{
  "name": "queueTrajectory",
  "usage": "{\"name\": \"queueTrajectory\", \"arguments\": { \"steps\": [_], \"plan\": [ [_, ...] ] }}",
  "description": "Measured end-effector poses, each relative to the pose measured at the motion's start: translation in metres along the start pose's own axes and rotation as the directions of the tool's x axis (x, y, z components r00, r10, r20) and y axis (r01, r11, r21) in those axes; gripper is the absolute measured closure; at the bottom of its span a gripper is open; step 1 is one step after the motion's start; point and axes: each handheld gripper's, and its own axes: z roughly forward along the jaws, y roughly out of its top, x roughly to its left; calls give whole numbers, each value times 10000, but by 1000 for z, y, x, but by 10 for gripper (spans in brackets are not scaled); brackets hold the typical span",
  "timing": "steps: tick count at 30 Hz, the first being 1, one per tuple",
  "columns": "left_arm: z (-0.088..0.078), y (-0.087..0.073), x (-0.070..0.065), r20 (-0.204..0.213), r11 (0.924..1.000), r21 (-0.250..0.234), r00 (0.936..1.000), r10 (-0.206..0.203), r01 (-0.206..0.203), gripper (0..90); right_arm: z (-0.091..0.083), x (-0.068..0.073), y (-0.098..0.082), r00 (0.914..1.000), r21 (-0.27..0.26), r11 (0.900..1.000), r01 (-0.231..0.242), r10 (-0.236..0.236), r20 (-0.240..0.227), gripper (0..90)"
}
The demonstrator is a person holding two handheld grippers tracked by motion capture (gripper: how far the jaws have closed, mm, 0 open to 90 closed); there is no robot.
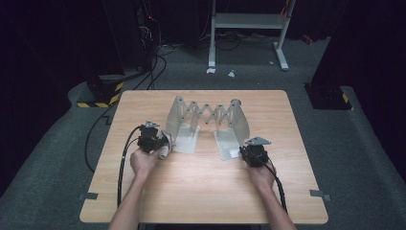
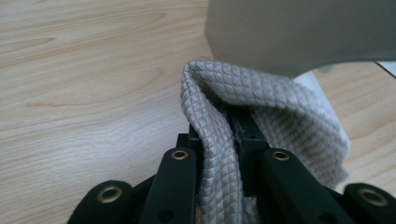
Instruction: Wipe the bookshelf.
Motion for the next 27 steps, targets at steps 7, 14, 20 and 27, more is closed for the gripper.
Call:
{"name": "queueTrajectory", "arguments": {
  "steps": [7, 14, 20, 27],
  "plan": [
    [-5, -3, -9, 397, 9996, 13, 9988, 293, -293, 799, -2, 1, -2, 10000, 9, 10000, 72, -73, 52, 851],
    [-4, 0, -9, 423, 9995, 71, 9986, 320, -323, 796, -3, 2, -3, 9999, 13, 10000, 87, -87, 92, 851],
    [-13, 9, -12, 247, 9983, -406, 9988, 424, -414, 796, -3, 2, -3, 9999, 10, 10000, 75, -75, 85, 851],
    [-28, 17, -14, 214, 9961, -743, 9986, 485, -468, 796, -3, 1, -3, 9999, 5, 10000, 83, -83, 76, 851]
  ]
}}
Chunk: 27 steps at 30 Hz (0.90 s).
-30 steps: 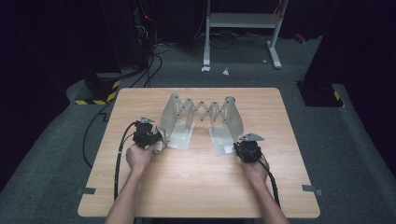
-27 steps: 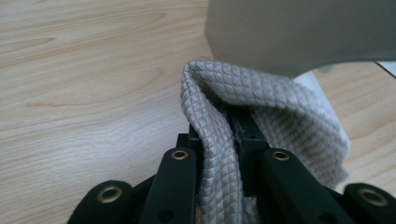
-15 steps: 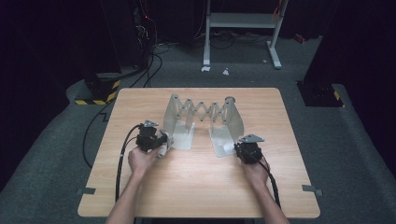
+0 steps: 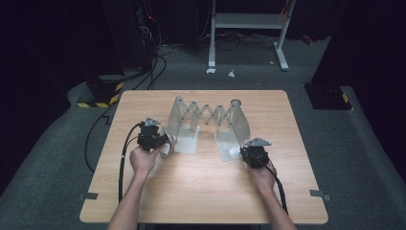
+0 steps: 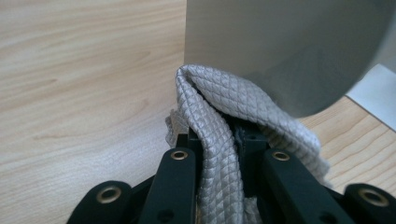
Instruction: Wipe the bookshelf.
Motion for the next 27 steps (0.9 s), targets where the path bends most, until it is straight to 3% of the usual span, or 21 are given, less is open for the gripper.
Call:
{"name": "queueTrajectory", "arguments": {
  "steps": [7, 18, 23, 27],
  "plan": [
    [-17, 8, -3, 74, 9982, -563, 9997, -222, 225, 796, 0, 0, 0, 10000, -2, 10000, 39, -39, 28, 851],
    [-46, 25, -6, 78, 9917, -1275, 9999, -153, 161, 795, 0, 0, 0, 10000, -3, 10000, 31, -31, 27, 851],
    [-51, 36, -6, 120, 9878, -1551, 9998, -133, 150, 794, 0, 0, 0, 10000, -1, 10000, 14, -14, 22, 851],
    [-48, 43, -4, 101, 9888, -1490, 9999, -78, 93, 794, 0, 0, 0, 10000, -1, 10000, 10, -10, 20, 851]
  ]
}}
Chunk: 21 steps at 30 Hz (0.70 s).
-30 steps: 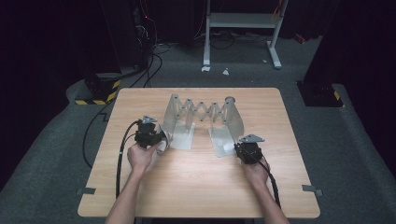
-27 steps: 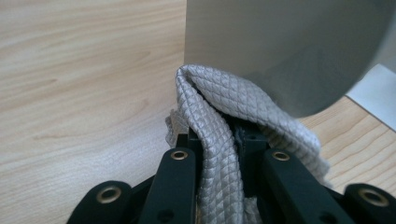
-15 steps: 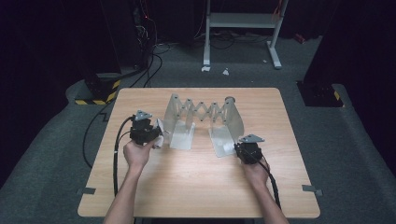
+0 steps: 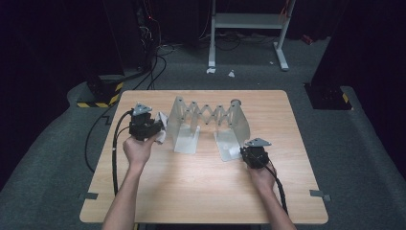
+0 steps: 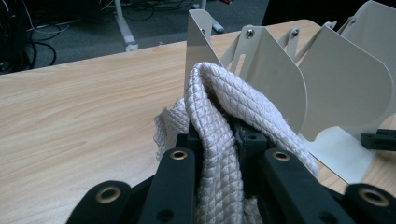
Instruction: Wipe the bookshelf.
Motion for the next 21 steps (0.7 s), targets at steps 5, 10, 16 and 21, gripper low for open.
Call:
{"name": "queueTrajectory", "arguments": {
  "steps": [5, 10, 16, 21],
  "plan": [
    [10, -1, 4, 13, 9998, 162, 9999, -123, 122, 794, 0, 0, 0, 10000, -6, 10000, -2, 2, -20, 851],
    [22, -5, 8, 44, 9988, 454, 9998, -204, 202, 794, 0, 0, 0, 10000, -3, 10000, -11, 11, -30, 851],
    [35, -15, 11, 44, 9963, 818, 9996, -277, 272, 793, 0, 0, 0, 10000, -2, 10000, -9, 9, -27, 852],
    [44, -27, 12, 76, 9929, 1124, 9991, -408, 397, 793, 0, 0, 0, 10000, -6, 10000, -22, 22, -39, 852]
  ]
}}
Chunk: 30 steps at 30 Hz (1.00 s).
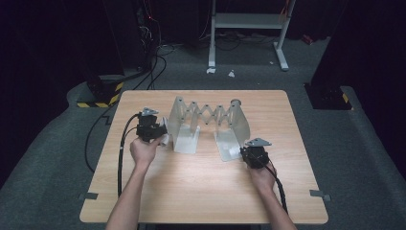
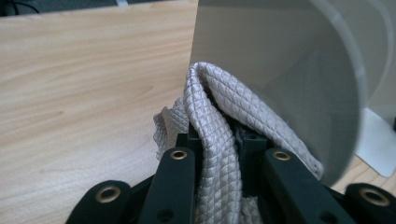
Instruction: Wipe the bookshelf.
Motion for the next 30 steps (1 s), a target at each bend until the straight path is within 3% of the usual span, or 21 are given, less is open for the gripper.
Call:
{"name": "queueTrajectory", "arguments": {
  "steps": [7, 13, 23, 25, 30],
  "plan": [
    [18, -15, 2, 2, 9986, 532, 10000, -66, 66, 792, 0, 0, 0, 10000, 1, 10000, 15, -15, 15, 851],
    [30, -26, 5, -23, 9975, 645, 9996, -295, 296, 793, 0, 0, 0, 10000, 2, 10000, 13, -13, 13, 851],
    [27, -36, -4, 347, 9969, 763, 9991, -237, 210, 794, -1, 1, -1, 10000, 0, 10000, 66, -66, -32, 851],
    [26, -37, -9, 301, 9969, 782, 9995, -62, 38, 794, -2, 1, -2, 10000, -3, 10000, 72, -72, -41, 850],
    [27, -43, -13, 338, 9962, 867, 9994, -96, 66, 794, -4, 1, -3, 9999, 0, 10000, 87, -87, -84, 850]
  ]
}}
